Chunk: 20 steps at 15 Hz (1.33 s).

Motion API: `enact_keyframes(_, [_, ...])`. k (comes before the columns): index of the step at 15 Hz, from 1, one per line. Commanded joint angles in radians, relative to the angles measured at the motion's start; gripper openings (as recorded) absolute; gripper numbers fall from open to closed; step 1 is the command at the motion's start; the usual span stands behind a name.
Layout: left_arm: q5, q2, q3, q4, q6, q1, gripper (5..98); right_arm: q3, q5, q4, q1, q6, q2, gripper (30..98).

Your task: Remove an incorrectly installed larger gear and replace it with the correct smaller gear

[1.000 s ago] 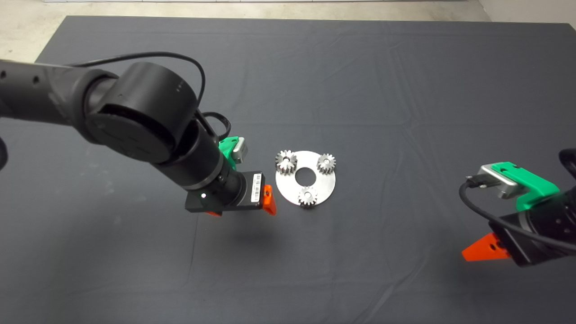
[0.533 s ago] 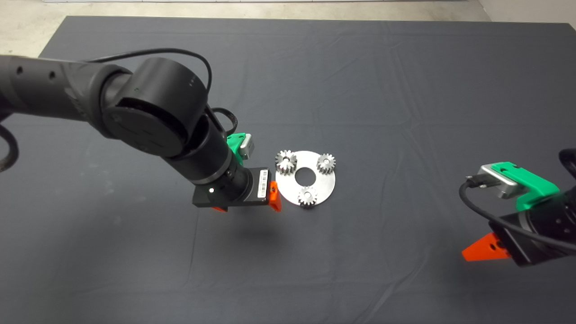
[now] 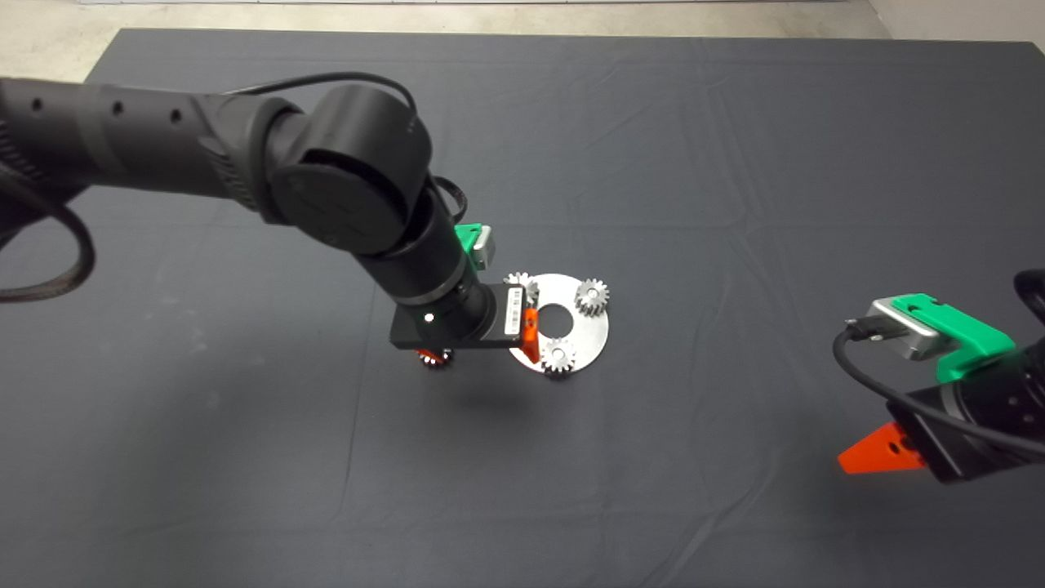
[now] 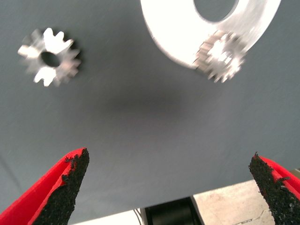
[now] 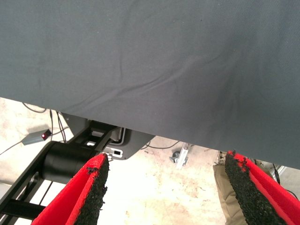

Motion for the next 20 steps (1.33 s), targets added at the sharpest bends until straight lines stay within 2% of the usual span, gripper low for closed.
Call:
enact_keyframes(1, [0.002,0.027,-0.077,-0.006,0.067,-0.009,88.4,0.0,-0.001,-0.027,0.017,-0.002,-0.013,66.0])
enact_keyframes(7, [0.002,0.065,-0.15,-0.003,0.125,-0.008,88.4,0.0,0.001,-0.026,0.017,-0.001,-0.016,66.0])
enact_keyframes(10, [0.002,0.072,-0.17,0.0,0.128,-0.006,88.4,0.0,0.001,-0.027,0.017,-0.002,-0.016,66.0])
enact_keyframes(12, [-0.001,0.091,-0.198,0.002,0.141,0.032,88.4,0.0,-0.001,-0.026,0.017,-0.002,-0.016,66.0])
enact_keyframes(14, [-0.004,0.129,-0.245,0.002,0.184,0.06,88.4,0.0,-0.009,-0.026,0.017,-0.002,-0.017,66.0])
enact_keyframes(20, [-0.01,0.152,-0.299,0.011,0.217,0.063,88.4,0.0,-0.015,-0.026,0.017,-0.002,-0.021,66.0])
